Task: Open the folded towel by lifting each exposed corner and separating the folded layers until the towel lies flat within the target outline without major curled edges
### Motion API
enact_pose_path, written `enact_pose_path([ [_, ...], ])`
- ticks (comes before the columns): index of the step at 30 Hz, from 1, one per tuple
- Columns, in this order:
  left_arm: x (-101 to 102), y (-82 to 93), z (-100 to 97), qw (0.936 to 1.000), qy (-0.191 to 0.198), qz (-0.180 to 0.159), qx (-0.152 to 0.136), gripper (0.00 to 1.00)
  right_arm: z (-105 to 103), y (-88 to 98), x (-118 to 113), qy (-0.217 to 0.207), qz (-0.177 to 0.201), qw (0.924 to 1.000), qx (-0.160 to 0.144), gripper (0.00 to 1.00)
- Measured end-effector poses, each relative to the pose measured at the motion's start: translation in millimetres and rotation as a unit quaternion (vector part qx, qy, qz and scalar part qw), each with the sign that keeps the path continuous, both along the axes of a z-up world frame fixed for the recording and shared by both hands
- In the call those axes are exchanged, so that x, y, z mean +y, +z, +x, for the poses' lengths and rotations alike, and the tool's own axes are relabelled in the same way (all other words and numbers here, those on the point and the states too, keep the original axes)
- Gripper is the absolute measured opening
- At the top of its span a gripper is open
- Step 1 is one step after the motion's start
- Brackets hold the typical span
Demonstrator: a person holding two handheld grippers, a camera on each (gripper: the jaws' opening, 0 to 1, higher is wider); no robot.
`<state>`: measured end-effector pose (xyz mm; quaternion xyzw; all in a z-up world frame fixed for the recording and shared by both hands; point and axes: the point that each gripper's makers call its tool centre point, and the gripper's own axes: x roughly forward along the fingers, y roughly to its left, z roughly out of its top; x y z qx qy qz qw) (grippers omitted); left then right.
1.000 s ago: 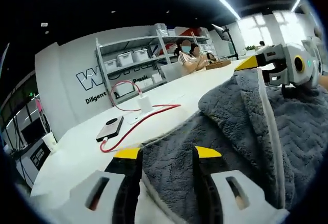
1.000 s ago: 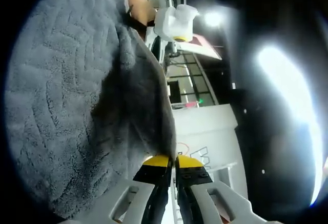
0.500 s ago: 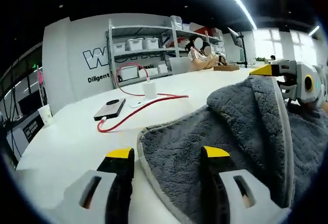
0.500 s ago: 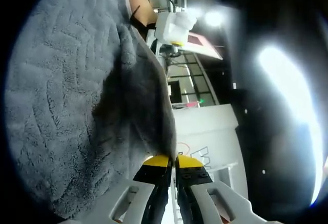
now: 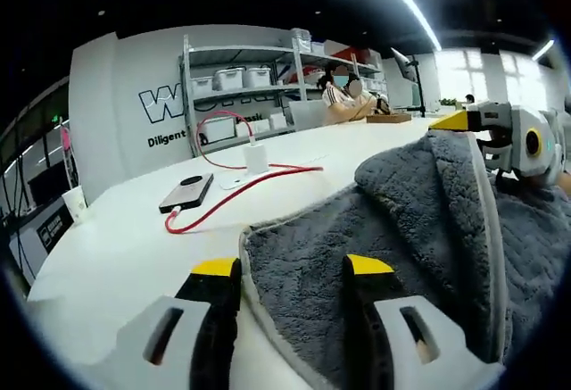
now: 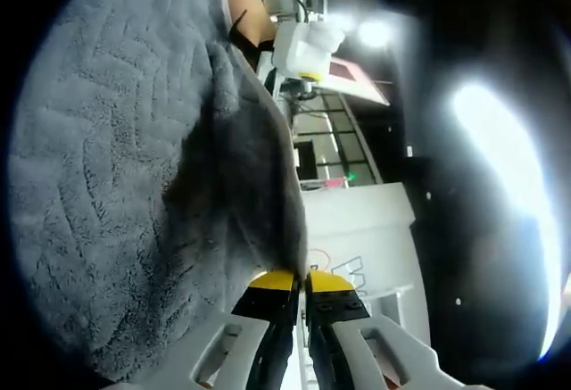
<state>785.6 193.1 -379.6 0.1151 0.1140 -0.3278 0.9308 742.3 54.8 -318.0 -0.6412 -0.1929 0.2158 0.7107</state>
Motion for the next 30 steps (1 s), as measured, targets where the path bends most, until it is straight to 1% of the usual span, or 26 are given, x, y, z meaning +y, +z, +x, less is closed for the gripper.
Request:
enact_pose_path([
  [3, 1.3, -0.3, 3.1, 1.0000, 0.000, -0.001, 0.001, 0.43, -1.2, 0.7, 0.7, 0.001, 0.000, 1.0000, -0.002, 0.00],
  [7, -0.5, 1.4, -1.4, 1.0000, -0.005, -0.005, -0.002, 0.38, -5.0, 6.1, 2.7, 0.007, 0.008, 0.9999, -0.010, 0.00],
  [8, 0.9, 1.0, 0.9, 1.0000, -0.004, -0.002, -0.003, 0.37, -4.9, 6.1, 2.7, 0.007, 0.008, 0.9999, -0.010, 0.00],
  [11, 0.3, 2.6, -0.8, 0.9999, -0.010, -0.002, -0.008, 0.32, -3.4, 3.9, 2.2, 0.005, 0.003, 0.9999, -0.009, 0.00],
  [14, -4.4, 3.0, -5.1, 0.9997, -0.023, -0.010, -0.005, 0.23, -3.9, 4.7, 2.5, 0.006, 0.005, 0.9999, -0.009, 0.00],
  [15, -5.4, 2.3, -6.6, 0.9996, -0.026, -0.005, -0.006, 0.20, -4.3, 4.7, 2.5, 0.006, 0.006, 0.9999, -0.009, 0.00],
  [16, -6.0, 2.1, -7.4, 0.9996, -0.028, 0.000, -0.009, 0.19, -4.5, 4.8, 2.6, 0.006, 0.005, 0.9999, -0.010, 0.00],
  [22, -4.3, 1.9, -4.0, 0.9997, -0.024, 0.003, -0.010, 0.19, -5.2, 4.5, 2.9, 0.006, 0.004, 0.9999, -0.009, 0.00],
  [24, -3.6, 1.5, -3.8, 0.9997, -0.021, 0.009, -0.012, 0.20, -5.3, 4.3, 2.8, 0.005, 0.004, 0.9999, -0.009, 0.00],
  [25, -4.0, 1.6, -4.0, 0.9996, -0.022, 0.011, -0.014, 0.21, -5.3, 4.1, 2.7, 0.005, 0.004, 0.9999, -0.008, 0.00],
  [26, -2.9, 2.6, 0.6, 0.9996, -0.021, 0.010, -0.014, 0.23, -5.4, 3.8, 2.9, 0.005, 0.003, 0.9999, -0.008, 0.00],
  [28, -0.9, 3.0, 3.5, 0.9998, -0.015, 0.004, -0.011, 0.26, -5.9, 3.9, 3.2, 0.006, 0.003, 0.9999, -0.008, 0.00],
  [30, 4.2, 3.3, 7.2, 1.0000, -0.002, 0.000, -0.008, 0.30, -7.1, 4.9, 4.4, 0.010, 0.007, 0.9999, -0.008, 0.00],
])
